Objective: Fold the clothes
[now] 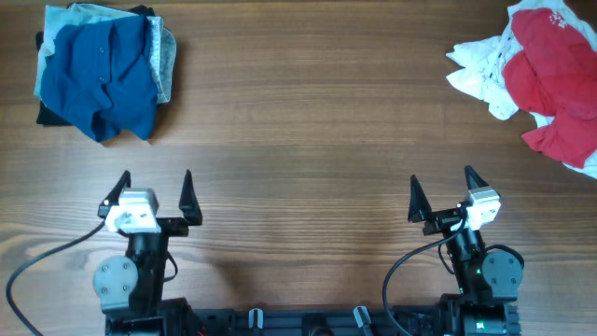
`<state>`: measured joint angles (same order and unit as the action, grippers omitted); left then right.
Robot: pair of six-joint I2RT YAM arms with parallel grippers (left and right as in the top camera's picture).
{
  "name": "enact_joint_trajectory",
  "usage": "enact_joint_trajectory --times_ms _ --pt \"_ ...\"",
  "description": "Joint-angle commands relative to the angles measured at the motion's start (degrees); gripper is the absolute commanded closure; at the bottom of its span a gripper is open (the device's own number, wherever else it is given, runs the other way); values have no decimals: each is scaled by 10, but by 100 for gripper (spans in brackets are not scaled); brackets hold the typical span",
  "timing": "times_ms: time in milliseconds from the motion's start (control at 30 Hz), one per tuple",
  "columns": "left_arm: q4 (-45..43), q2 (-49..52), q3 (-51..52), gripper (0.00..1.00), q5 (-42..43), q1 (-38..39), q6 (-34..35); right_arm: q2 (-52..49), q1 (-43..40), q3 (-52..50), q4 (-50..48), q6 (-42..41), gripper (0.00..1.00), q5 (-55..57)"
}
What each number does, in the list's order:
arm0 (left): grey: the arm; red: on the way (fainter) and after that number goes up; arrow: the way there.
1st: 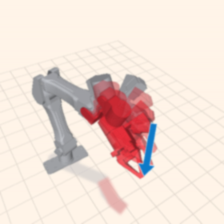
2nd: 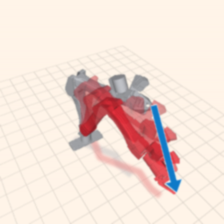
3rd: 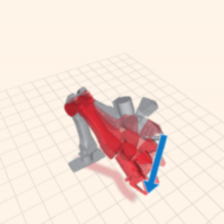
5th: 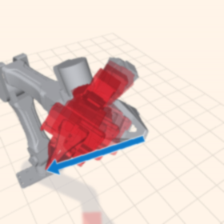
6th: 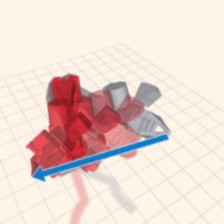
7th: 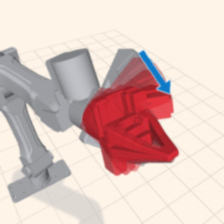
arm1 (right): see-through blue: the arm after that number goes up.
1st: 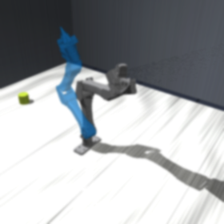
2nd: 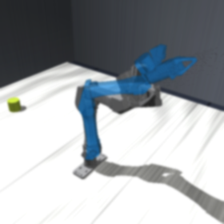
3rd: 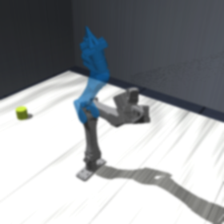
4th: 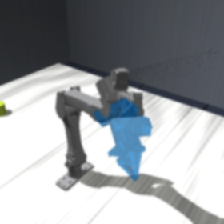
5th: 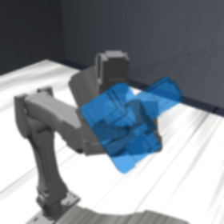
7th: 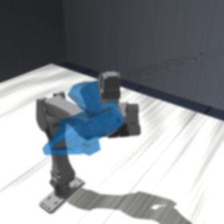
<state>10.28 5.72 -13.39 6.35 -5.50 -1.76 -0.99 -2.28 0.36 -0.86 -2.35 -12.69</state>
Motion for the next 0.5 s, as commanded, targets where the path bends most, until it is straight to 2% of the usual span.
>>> enact_joint_trajectory --times_ms 0,233,467 --pt "-1 -31 40 0 7 8 14 7 2 -1 -3 -7 0 -9" --pt "-10 -56 88 0 7 8 14 7 2 -1 -3 -7 0 -9" --pt "-78 -56 126 0 -12 8 14 7 2 -1 -3 -7 0 -9"
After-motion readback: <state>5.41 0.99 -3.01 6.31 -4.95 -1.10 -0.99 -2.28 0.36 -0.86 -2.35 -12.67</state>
